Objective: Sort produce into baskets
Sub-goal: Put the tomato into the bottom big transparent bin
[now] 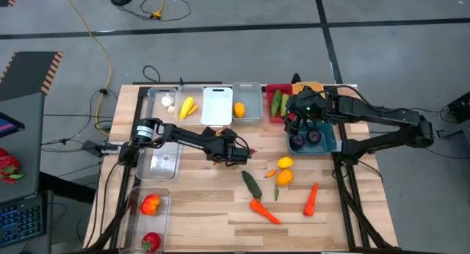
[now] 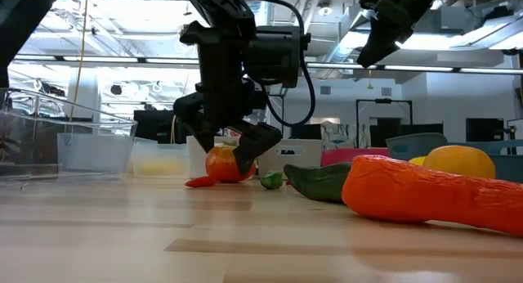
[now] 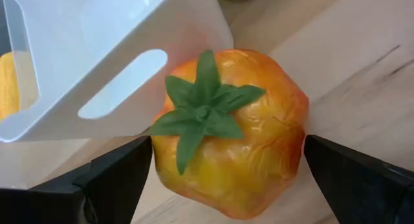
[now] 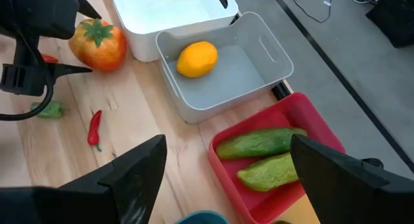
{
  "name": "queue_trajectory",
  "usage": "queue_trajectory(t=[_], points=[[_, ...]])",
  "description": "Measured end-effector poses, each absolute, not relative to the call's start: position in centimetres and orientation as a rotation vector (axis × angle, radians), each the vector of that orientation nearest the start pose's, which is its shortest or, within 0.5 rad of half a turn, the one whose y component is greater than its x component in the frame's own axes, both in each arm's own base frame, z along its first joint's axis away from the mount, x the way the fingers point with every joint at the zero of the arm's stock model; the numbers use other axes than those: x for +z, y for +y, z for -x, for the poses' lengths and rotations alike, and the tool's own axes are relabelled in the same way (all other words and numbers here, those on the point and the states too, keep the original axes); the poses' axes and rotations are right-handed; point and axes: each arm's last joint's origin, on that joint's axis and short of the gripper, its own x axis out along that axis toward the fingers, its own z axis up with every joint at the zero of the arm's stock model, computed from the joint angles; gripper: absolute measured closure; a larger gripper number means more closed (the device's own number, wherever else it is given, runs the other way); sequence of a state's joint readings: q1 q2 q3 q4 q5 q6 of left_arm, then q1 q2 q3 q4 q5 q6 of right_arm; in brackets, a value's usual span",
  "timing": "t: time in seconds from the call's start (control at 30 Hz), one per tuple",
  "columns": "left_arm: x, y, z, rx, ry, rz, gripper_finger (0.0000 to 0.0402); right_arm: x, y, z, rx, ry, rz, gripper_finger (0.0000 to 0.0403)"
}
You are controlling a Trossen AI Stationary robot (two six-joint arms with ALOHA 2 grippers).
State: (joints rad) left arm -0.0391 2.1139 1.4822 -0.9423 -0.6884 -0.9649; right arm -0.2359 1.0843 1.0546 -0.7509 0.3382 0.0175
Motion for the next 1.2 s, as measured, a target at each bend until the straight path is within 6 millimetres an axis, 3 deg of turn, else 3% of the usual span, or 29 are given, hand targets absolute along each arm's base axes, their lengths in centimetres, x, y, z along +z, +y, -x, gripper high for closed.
queue_trajectory(t=[0.17, 0.5, 0.7, 0.93, 1.2], points=[[14.3, 0.3, -39.0, 1.123, 1.072, 0.203, 0.002, 32.3, -5.9, -20.3, -0.551, 0.785, 0.024, 0.0046], [14.3, 0.2, -39.0, 1.092, 1.106, 0.214, 0.011, 32.3, -5.9, -20.3, -0.551, 0.785, 0.024, 0.0046], [15.3, -0.3, -39.2, 1.012, 1.17, 0.202, 0.0114, 32.3, -5.9, -20.3, -0.552, 0.785, 0.024, 0.0046], [20.0, -1.9, -40.4, 0.794, 1.235, 0.117, 0.0113, 32.3, -5.9, -20.3, -0.552, 0.785, 0.024, 0.0046], [28.5, -5.4, -39.5, 0.526, 1.28, 0.117, 0.0113, 32.2, -5.9, -20.2, -0.551, 0.792, 0.024, 0.0046]])
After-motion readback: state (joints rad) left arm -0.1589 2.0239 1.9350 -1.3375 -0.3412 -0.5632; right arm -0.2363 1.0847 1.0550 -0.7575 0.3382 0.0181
